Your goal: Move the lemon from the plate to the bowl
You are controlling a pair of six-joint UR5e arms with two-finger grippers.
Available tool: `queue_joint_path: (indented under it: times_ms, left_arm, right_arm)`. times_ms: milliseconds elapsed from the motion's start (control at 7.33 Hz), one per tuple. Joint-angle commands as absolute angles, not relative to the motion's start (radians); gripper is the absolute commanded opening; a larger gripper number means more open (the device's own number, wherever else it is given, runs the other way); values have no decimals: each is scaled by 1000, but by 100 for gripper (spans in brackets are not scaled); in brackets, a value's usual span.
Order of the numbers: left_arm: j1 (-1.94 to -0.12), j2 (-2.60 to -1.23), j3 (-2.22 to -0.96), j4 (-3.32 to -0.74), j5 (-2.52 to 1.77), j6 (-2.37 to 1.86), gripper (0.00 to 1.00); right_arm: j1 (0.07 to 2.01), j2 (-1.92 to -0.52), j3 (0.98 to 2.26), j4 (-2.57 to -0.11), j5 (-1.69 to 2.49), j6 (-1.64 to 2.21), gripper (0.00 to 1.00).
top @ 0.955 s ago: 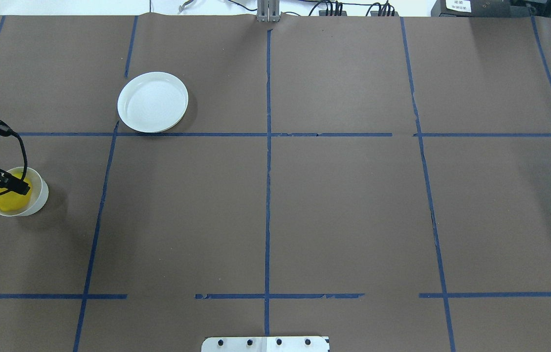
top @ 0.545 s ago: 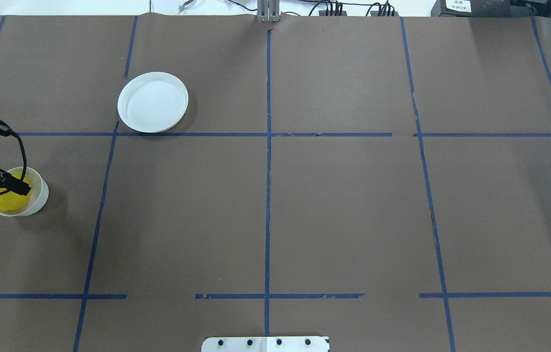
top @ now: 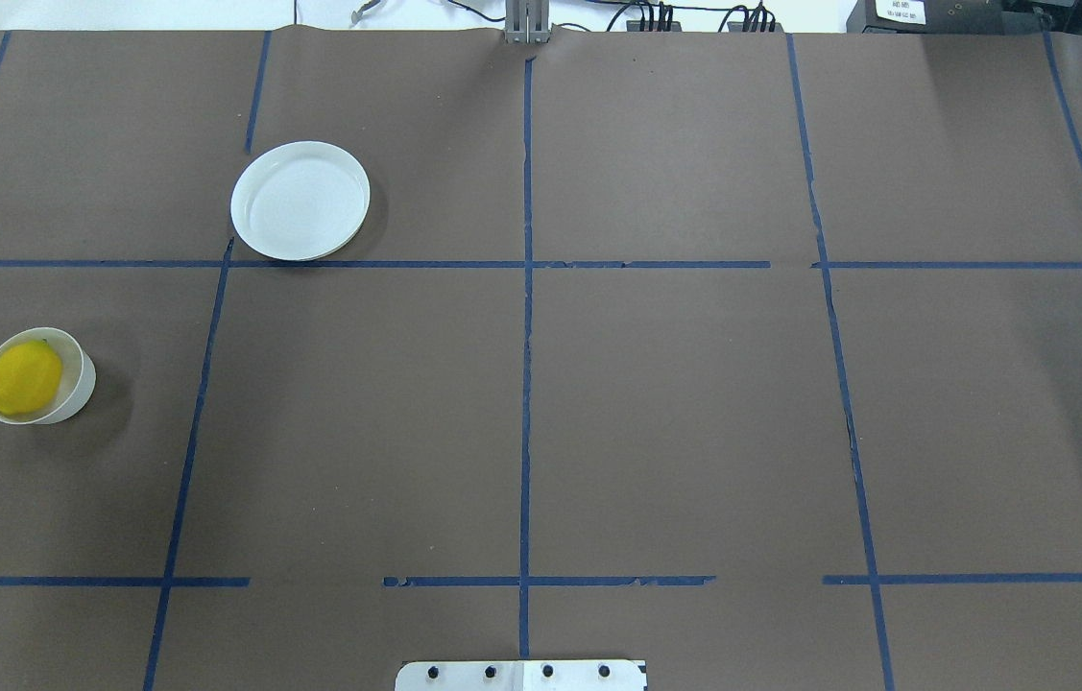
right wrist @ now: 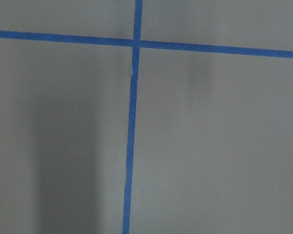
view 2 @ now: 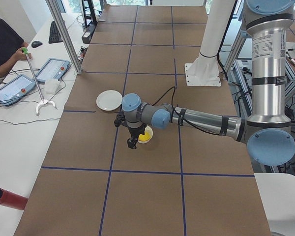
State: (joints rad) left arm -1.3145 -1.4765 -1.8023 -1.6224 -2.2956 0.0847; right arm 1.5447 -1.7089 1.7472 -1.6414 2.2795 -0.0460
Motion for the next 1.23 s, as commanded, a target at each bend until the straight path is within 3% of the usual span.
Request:
queue_joint_path:
  times_ms: [0, 273, 1091]
  left_arm:
    - [-1585, -1492, -1770, -1432, -2306, 291, 100]
    - [-1600, -1496, -1668, -1436, -2408, 294, 100]
    - [-1608, -1499, -1692, -1436, -2279, 149, 100]
  right_arm:
    - [1545, -1709, 1747, -1641, 2279, -46, 100]
    - [1545, -1709, 1747, -1641, 2279, -46, 100]
    - [1545, -1709, 1747, -1641, 2279, -46, 100]
